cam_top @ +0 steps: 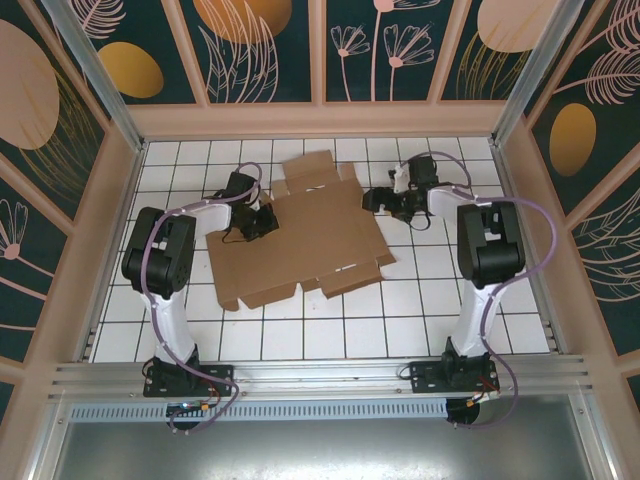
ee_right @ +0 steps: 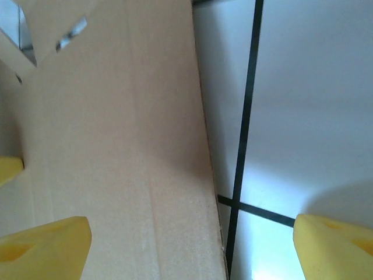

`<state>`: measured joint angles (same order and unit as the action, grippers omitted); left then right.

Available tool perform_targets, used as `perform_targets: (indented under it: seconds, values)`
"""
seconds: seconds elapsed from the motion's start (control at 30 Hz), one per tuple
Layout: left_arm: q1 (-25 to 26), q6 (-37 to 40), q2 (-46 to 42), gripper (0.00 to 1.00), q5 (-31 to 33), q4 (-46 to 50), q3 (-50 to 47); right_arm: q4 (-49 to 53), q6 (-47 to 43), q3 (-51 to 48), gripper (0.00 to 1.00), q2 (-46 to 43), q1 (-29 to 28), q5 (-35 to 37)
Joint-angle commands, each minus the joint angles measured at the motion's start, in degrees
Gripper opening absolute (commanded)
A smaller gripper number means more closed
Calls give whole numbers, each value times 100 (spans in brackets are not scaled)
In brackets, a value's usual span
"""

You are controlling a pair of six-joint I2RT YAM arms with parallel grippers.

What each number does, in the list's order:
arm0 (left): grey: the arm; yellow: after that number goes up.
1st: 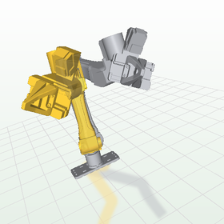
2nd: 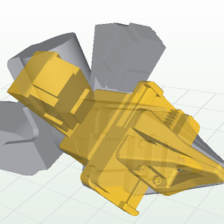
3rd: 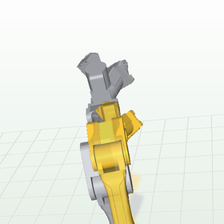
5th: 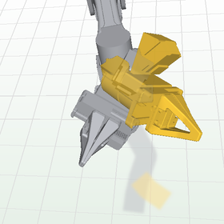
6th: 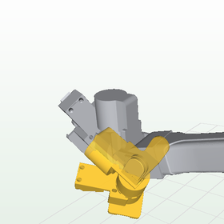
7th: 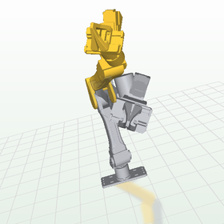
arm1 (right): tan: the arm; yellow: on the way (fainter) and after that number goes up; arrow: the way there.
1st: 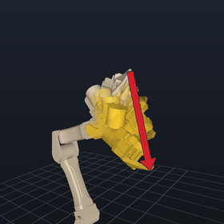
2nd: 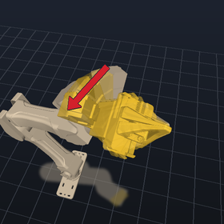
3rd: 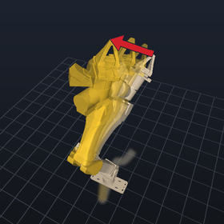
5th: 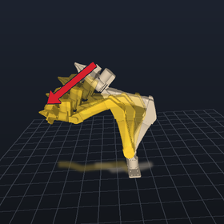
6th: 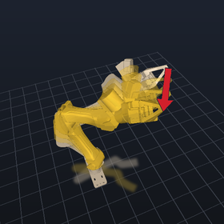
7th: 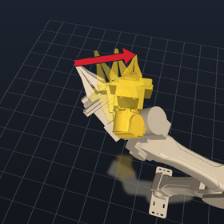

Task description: Fold the paper box

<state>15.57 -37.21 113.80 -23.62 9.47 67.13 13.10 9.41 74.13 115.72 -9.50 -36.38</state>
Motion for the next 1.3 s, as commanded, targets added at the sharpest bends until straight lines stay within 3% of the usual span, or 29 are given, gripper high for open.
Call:
perform_targets:
  seconds: [0.0, 0.2, 0.33, 0.53, 0.6, 0.73, 1.0, 1.1, 1.27]
  values:
    - [3, 66, 410, 0, 32, 142, -116, 317, -169, 192, 88, 497, -87, -1202]
    - [6, 115, 431, 0, 16, 151, -95, 100, 4, 199, 82, 759, -322, -2478]
    - [0, 102, 458, 0, 9, 143, -95, -109, 237, 95, 74, 743, -327, -2514]
    - [3, 15, 380, 0, -92, 36, -164, 143, 230, 164, 52, 544, -372, -1691]
    - [0, -82, 328, 0, -178, -75, -241, 474, 70, 348, 41, 410, -431, -1147]
    - [16, -392, 233, 0, -412, -407, -468, 1616, -358, 1121, 29, 284, -703, 449]
    - [465, -1074, -22, 0, -687, -987, -799, 3213, -876, 2594, 27, 579, -1724, 4058]
    - [548, -1420, -304, 0, -698, -1262, -999, 3368, -1011, 2932, 27, 706, -2142, 5383]
    - [459, -1280, -1011, 0, -214, -676, -980, 3373, -1378, 3251, 28, 821, -2655, 7183]
